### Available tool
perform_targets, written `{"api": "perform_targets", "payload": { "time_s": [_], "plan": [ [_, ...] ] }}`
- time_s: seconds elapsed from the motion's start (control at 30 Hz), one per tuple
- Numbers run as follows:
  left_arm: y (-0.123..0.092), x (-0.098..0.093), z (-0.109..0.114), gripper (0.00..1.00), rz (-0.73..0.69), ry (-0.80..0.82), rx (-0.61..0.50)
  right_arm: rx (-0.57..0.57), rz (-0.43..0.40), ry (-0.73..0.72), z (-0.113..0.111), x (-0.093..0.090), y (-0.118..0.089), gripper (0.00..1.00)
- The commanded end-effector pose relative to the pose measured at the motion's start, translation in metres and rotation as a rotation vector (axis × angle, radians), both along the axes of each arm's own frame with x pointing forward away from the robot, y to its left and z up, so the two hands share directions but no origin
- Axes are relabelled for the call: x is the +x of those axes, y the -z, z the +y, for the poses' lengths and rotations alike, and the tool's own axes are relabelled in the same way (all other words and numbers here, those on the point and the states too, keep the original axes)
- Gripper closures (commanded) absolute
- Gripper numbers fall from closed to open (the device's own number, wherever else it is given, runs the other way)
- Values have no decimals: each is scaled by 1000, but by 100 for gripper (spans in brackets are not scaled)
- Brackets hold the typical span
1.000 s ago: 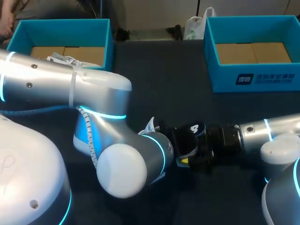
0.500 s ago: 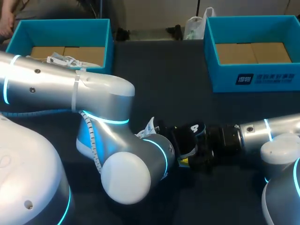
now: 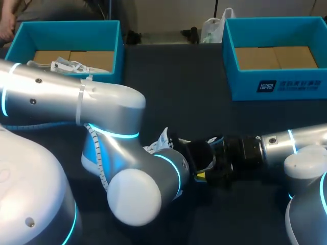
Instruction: Take the shoe out of the shoebox, open the shoe tongue, remove and reinsert the insole, then place the shoe into the shoebox
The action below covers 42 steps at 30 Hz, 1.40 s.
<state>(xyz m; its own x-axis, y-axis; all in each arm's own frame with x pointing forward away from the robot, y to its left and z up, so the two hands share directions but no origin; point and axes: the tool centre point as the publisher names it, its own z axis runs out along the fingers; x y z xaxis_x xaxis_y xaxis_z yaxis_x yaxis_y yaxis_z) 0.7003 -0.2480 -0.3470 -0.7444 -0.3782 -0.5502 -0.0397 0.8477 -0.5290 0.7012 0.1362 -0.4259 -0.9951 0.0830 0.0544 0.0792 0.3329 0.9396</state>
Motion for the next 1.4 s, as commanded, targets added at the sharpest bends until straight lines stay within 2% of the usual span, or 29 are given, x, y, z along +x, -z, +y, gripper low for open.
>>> {"api": "perform_targets", "payload": {
  "time_s": [0.03, 0.3, 0.8, 1.17, 1.4],
  "plan": [
    [-19, 6, 0, 100, 57, 14, -9, -4, 0, 1, 3, -1, 2, 100],
    [-47, 2, -24, 100, 202, 38, -46, -4, 0, 1, 3, -1, 2, 100],
    [-120, -8, -37, 100, 583, 158, -179, -4, 0, 1, 3, -1, 2, 100],
    [-178, -29, -29, 100, 721, 319, -293, -4, 0, 1, 3, -1, 2, 100],
    [-211, -41, -16, 100, 768, 400, -376, -4, 0, 1, 3, -1, 2, 100]
  ]
}}
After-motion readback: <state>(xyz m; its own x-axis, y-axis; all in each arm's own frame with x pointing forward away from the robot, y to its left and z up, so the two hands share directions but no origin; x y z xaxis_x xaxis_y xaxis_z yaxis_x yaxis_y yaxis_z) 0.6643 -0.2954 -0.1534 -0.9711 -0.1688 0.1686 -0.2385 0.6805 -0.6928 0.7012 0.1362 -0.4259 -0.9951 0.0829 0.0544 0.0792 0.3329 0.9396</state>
